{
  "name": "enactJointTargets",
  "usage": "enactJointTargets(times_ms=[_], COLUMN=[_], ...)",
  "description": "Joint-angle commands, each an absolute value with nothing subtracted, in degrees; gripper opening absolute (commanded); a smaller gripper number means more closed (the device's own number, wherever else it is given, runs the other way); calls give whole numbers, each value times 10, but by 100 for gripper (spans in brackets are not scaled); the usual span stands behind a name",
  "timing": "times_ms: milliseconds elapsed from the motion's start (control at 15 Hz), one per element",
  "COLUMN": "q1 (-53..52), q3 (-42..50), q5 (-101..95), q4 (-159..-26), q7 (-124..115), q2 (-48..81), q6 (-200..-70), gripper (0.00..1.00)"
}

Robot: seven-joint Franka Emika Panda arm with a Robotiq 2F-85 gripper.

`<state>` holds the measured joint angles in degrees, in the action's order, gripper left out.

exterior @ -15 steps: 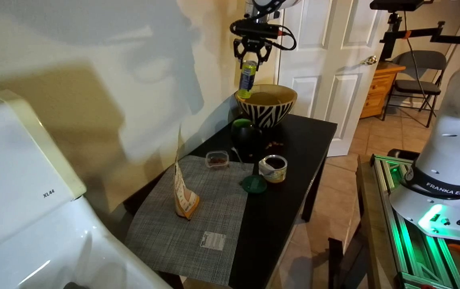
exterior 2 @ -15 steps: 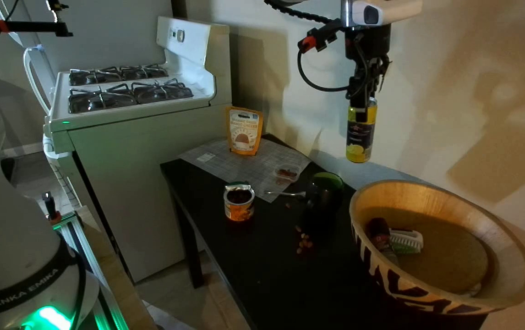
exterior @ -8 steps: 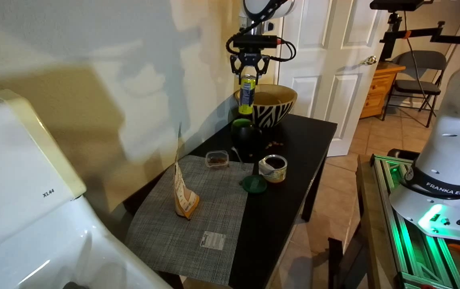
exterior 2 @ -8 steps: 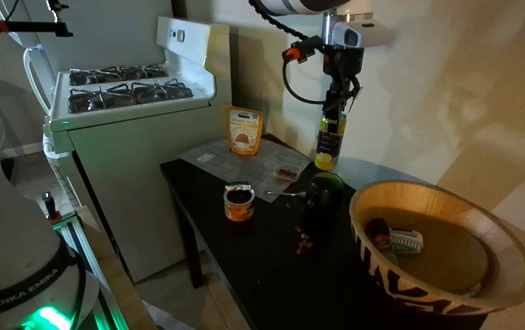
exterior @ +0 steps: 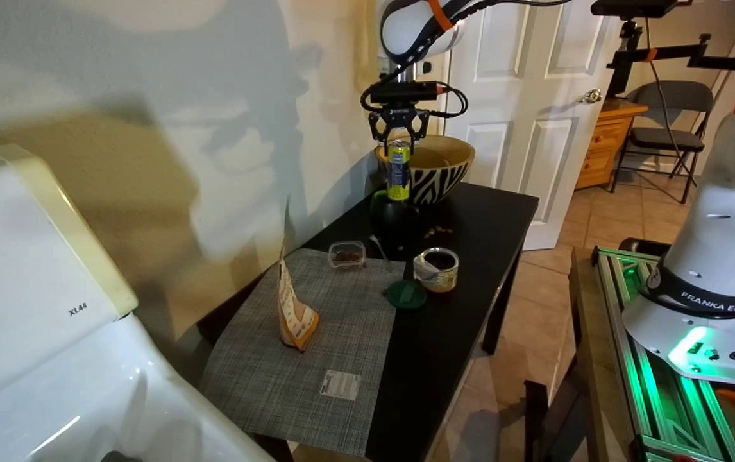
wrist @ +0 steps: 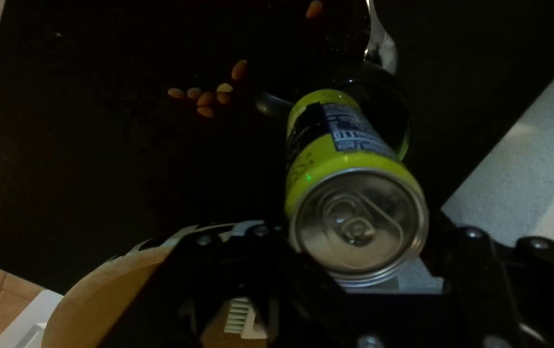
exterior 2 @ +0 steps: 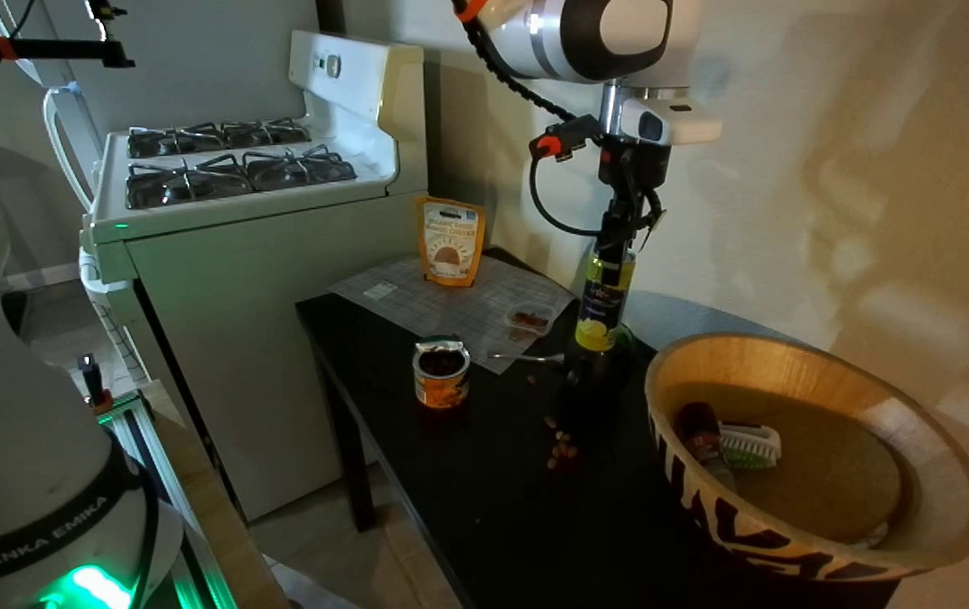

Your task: Put the can in the black cup

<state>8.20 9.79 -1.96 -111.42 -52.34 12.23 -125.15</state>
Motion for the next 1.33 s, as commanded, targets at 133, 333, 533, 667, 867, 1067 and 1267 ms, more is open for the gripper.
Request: enactJointTargets(times_ms=[133, 333, 533, 667, 867, 1067, 1267], q1=[80, 80, 80, 81, 78, 74, 69], q3=[106, 106, 105, 104, 103, 100, 101], q5=[-10, -10, -3, 2, 3, 4, 0], q4=[-1080, -1069, -1061, -1056, -1055, -1061, -1064], q7=[-514, -513, -507, -503, -499, -493, -494], q2=[142, 153, 166, 173, 181, 192, 207], q6=[-1252, -1248, -1253, -1253, -1255, -1262, -1277], gripper=[39, 39, 39, 39, 39, 39, 39])
